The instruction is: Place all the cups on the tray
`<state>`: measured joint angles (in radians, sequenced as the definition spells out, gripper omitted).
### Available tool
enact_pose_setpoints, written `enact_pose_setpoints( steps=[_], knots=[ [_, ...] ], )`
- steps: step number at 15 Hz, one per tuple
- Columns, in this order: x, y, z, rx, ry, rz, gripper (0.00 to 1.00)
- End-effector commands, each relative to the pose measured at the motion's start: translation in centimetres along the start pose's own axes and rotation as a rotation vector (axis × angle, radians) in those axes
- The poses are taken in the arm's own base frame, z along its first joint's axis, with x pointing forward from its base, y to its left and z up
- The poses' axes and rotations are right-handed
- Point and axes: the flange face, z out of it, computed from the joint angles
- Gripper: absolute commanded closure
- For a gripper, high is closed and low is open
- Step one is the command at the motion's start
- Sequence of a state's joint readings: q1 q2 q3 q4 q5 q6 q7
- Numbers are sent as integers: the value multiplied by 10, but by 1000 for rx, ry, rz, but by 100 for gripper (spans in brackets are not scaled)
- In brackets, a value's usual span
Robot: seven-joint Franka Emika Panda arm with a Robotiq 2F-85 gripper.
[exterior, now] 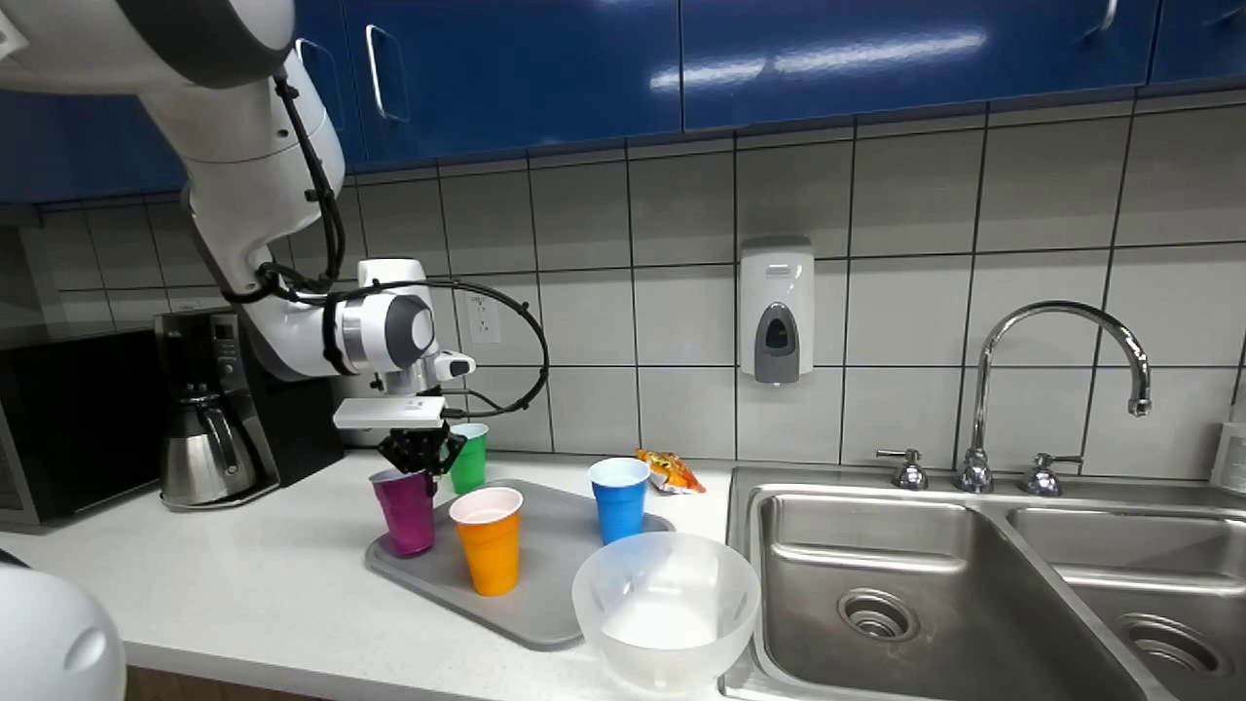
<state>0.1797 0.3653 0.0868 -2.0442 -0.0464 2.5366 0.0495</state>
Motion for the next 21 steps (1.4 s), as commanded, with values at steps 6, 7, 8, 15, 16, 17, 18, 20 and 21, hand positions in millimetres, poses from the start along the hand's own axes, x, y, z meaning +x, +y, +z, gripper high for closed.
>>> enact_pose_setpoints(
  steps=[6, 7, 8, 15, 16, 17, 18, 20, 21],
  knots=[
    [-8, 3, -8, -11, -27, -13, 49],
    [-8, 4, -8, -11, -29, -14, 40],
    [-9, 4, -8, -12, -29, -15, 34],
    [-10, 12, -20, -16, -20, -35, 0],
    [-11, 13, -23, -11, -20, -44, 0],
    [-11, 15, -26, -13, -19, -48, 0],
    [-11, 16, -30, -12, -19, -55, 0],
    [-13, 18, -39, -14, -10, -79, 0],
    [-13, 19, -43, -15, -3, -88, 0]
  ],
)
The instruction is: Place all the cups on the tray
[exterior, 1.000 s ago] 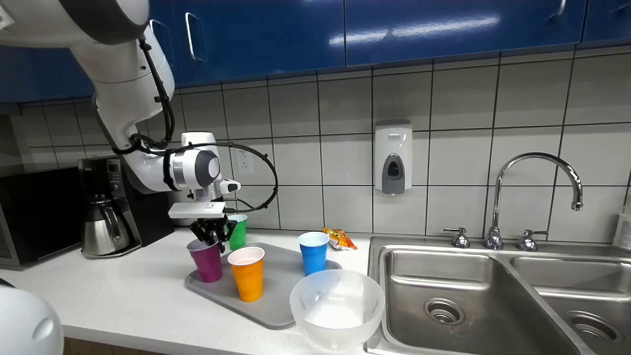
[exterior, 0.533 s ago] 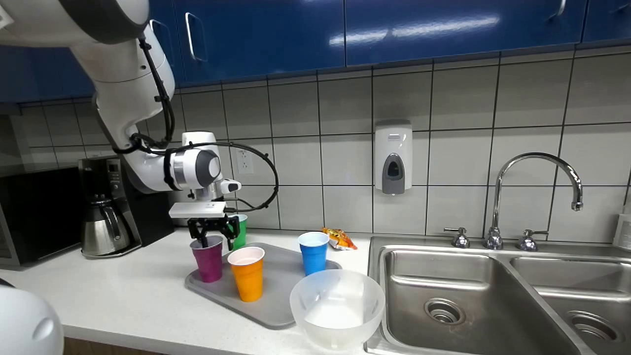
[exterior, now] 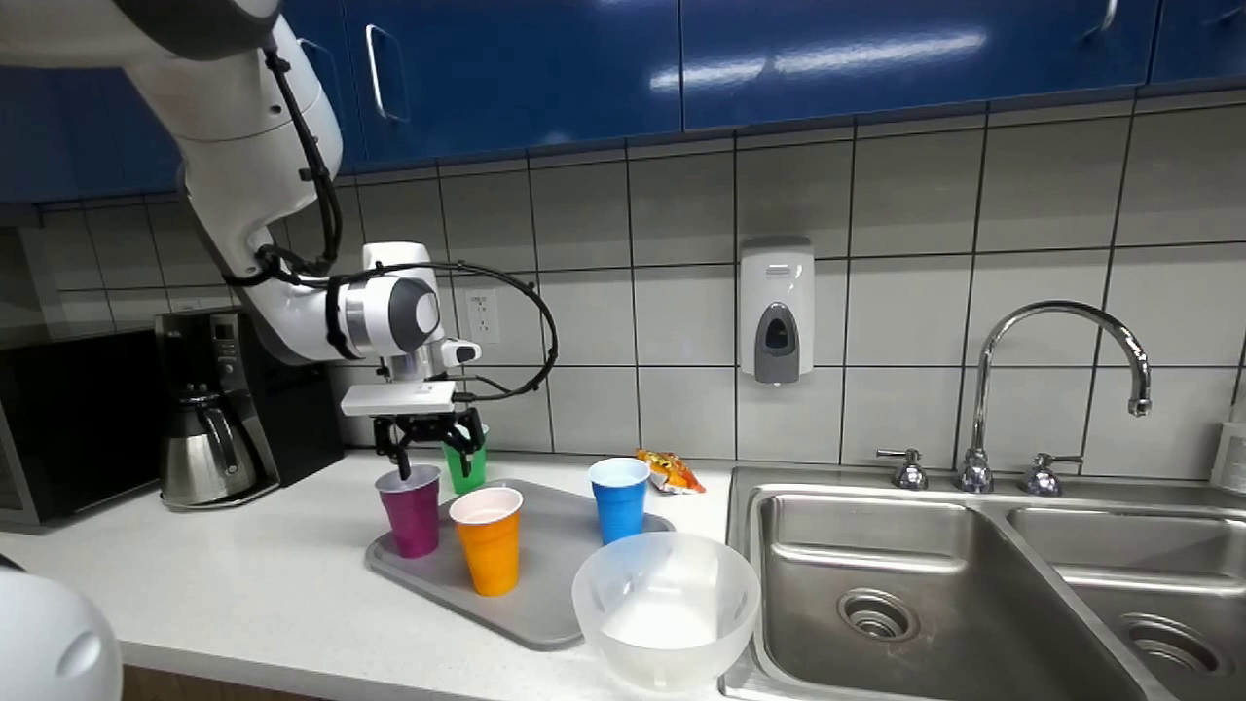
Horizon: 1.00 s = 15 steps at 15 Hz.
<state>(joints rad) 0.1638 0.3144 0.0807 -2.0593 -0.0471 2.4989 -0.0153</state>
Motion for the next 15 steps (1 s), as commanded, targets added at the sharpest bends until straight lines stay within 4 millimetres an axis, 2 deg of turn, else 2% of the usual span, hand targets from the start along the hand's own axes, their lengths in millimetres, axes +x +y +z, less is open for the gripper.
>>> enact_pose_setpoints(
  steps=[1, 8, 15],
  knots=[
    [-9, 6, -24, -4, 5, -47, 0],
    [1, 12, -47, -13, 59, -27, 0],
    [15, 12, -44, -25, 91, -8, 0]
  ],
)
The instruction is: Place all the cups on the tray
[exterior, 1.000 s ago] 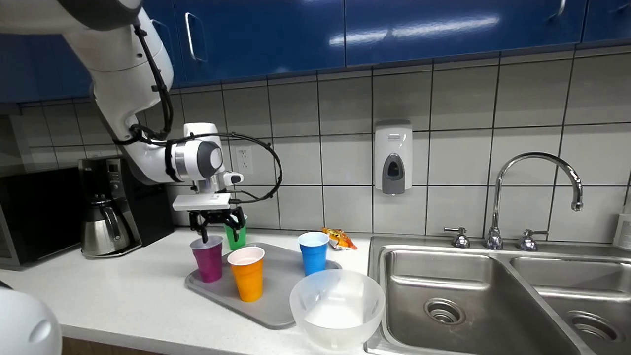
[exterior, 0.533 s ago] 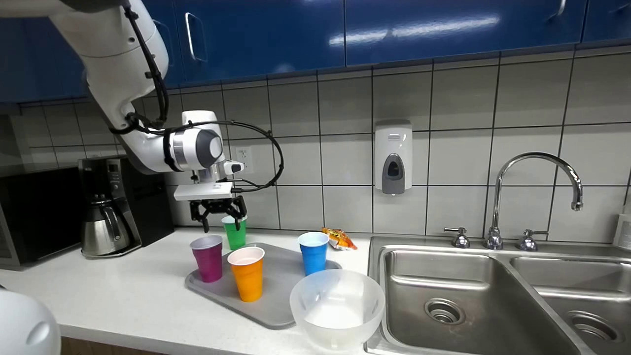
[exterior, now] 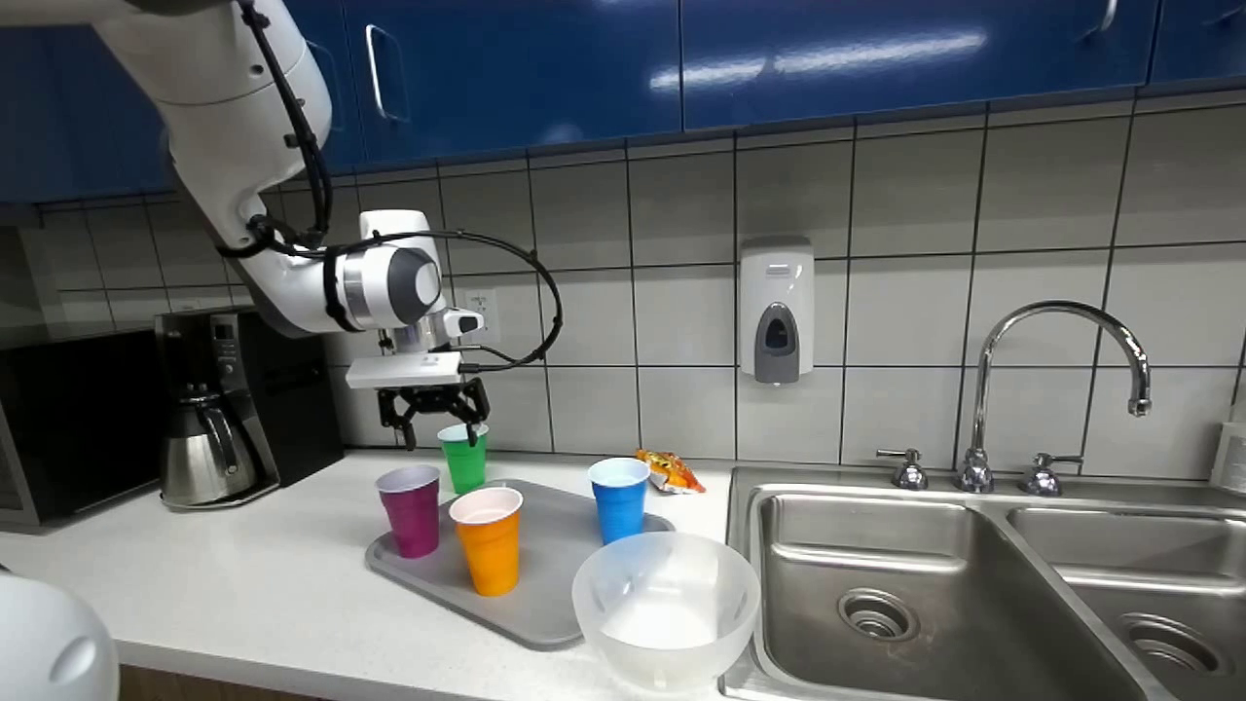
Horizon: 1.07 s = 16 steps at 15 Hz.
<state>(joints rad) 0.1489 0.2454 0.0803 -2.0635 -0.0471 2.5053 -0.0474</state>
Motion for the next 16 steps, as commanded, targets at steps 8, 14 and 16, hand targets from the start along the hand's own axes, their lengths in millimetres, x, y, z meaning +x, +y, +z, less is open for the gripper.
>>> enact_pose_setpoints(
  steps=[8, 14, 16],
  knots=[
    [39, 6, 13, -28, 40, 70, 0],
    [64, 11, 26, -46, 54, 119, 0],
    [74, 12, 29, -52, 64, 132, 0]
  ],
)
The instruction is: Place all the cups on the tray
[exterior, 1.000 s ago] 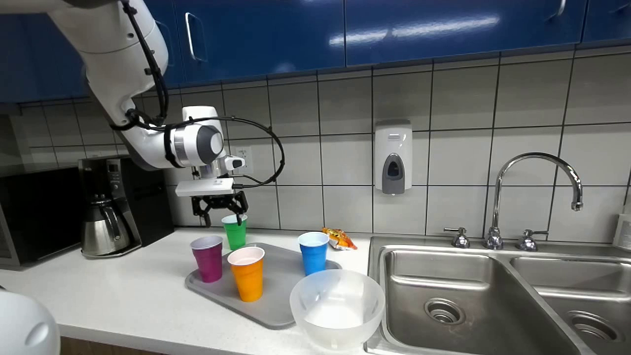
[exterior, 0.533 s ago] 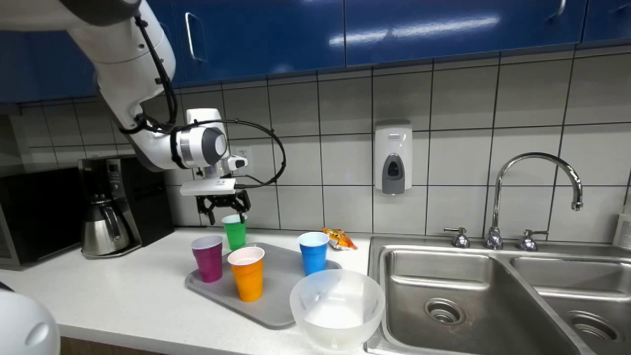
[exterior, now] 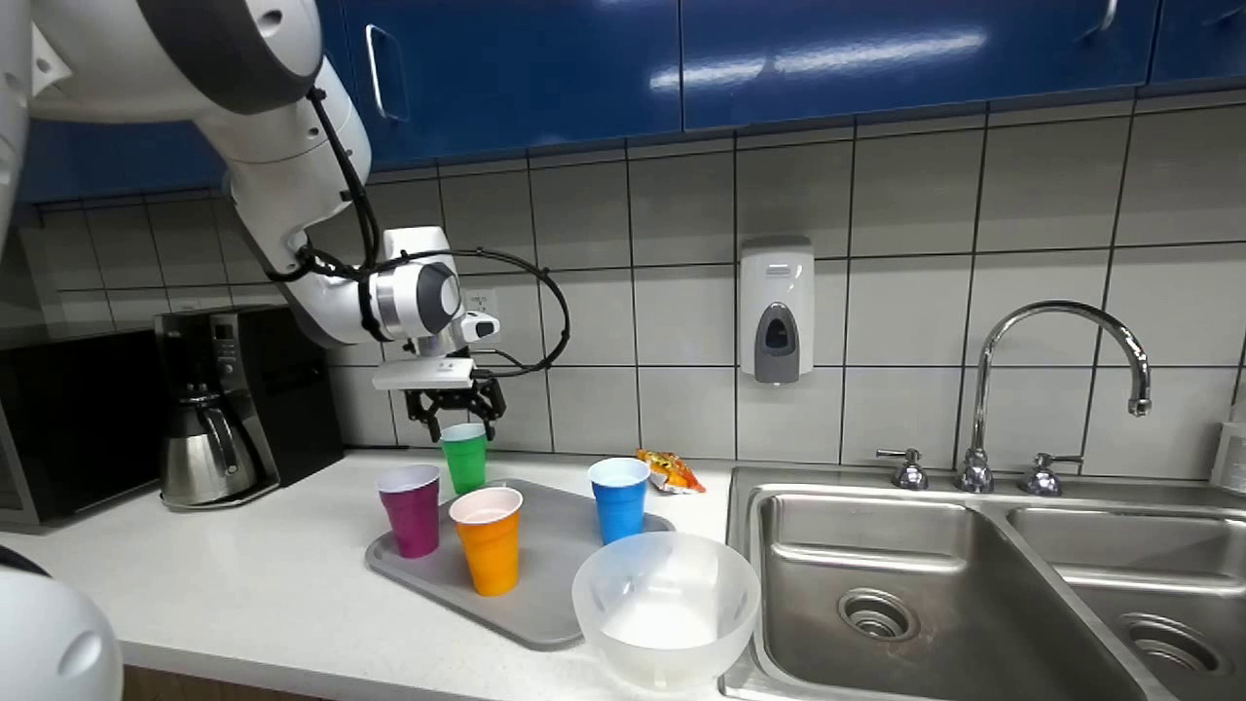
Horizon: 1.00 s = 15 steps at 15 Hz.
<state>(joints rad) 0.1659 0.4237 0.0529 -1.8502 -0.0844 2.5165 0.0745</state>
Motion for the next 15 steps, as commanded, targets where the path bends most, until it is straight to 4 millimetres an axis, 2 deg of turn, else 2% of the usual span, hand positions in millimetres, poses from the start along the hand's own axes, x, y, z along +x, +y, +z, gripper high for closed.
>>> enact_pose_setpoints(
  steps=[1, 10, 15],
  knots=[
    [24, -3, 4, -31, 24, 30, 0],
    [59, -20, 17, -64, 67, 51, 0],
    [75, -22, 24, -77, 84, 77, 0]
  ],
)
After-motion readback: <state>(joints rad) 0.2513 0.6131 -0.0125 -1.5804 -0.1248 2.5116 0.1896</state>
